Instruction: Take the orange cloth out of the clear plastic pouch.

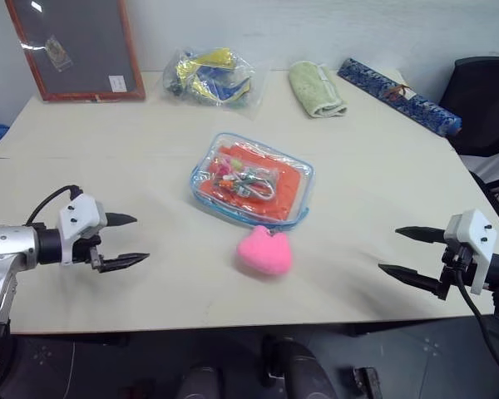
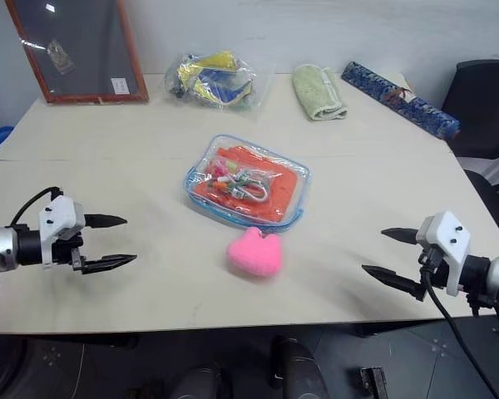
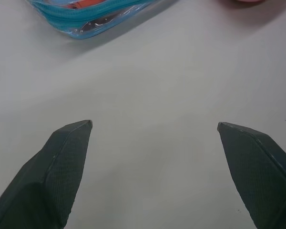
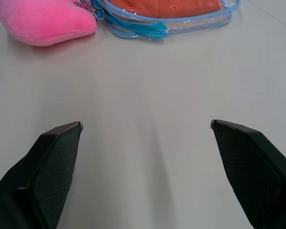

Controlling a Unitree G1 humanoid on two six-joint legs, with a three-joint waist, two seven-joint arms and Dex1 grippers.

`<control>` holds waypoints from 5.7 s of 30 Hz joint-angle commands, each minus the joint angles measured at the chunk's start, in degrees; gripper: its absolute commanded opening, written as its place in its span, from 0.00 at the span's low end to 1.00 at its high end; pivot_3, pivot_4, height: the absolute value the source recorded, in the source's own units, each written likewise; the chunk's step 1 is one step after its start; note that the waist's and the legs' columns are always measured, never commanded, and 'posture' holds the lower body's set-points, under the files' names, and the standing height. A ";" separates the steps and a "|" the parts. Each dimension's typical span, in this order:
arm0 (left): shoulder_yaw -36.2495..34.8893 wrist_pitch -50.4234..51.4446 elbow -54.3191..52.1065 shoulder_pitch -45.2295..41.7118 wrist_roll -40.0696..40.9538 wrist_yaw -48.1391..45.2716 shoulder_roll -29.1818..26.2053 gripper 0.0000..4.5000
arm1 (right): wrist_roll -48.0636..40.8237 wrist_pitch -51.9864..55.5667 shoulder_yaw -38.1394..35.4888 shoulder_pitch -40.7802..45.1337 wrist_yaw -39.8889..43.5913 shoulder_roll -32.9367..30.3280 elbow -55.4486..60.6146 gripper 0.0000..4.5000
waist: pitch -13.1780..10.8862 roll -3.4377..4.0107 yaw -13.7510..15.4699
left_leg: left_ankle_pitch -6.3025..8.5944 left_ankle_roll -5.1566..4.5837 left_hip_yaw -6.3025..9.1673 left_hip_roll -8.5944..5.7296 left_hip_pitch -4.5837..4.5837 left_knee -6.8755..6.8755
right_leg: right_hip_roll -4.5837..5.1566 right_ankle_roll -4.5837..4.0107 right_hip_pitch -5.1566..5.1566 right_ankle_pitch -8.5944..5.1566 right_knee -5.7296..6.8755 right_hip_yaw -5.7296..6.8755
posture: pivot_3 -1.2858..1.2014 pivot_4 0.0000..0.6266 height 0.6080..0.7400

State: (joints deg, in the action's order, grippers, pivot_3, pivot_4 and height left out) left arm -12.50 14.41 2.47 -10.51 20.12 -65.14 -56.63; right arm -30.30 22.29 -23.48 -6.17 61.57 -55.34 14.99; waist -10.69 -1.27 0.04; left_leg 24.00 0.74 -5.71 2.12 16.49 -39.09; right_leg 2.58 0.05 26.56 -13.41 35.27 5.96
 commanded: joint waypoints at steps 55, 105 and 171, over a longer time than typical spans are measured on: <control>9.65 -10.18 19.55 -31.67 -23.96 18.39 13.91 0.05 | -13.23 16.10 13.63 15.59 -16.87 10.13 23.52 1.00 | -0.04 -0.10 -1.63 | -0.14 -0.01 0.11 -0.04 -0.20 -0.14 | -0.04 0.12 0.03 0.10 0.34 0.04 | 0.52 0.24 1.00; -13.89 33.31 4.92 -12.94 -6.37 39.36 6.75 0.99 | -12.45 14.07 19.82 22.42 -5.74 11.25 15.06 1.00 | -0.04 -0.11 0.90 | -0.04 0.00 0.14 -0.10 -0.21 -0.13 | 0.17 0.03 0.06 0.05 0.33 0.11 | 0.52 0.24 1.00; 4.31 -13.73 3.85 -4.07 -17.99 10.16 -11.52 0.96 | -19.92 19.22 17.88 23.98 -8.49 11.34 18.34 1.00 | -0.14 0.02 1.19 | -0.01 0.07 0.16 -0.12 -0.19 -0.08 | 0.22 -0.05 0.12 0.00 0.11 0.12 | 0.52 0.24 1.00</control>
State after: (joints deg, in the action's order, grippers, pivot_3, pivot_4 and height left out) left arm -11.67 9.02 2.46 -12.21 7.69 -54.51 -67.35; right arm -49.03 42.31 -3.62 17.51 53.85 -44.18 31.50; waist -10.82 -1.25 1.22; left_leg 23.99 0.81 -5.57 2.00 16.31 -39.16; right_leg 2.76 0.00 26.68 -13.42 35.38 6.06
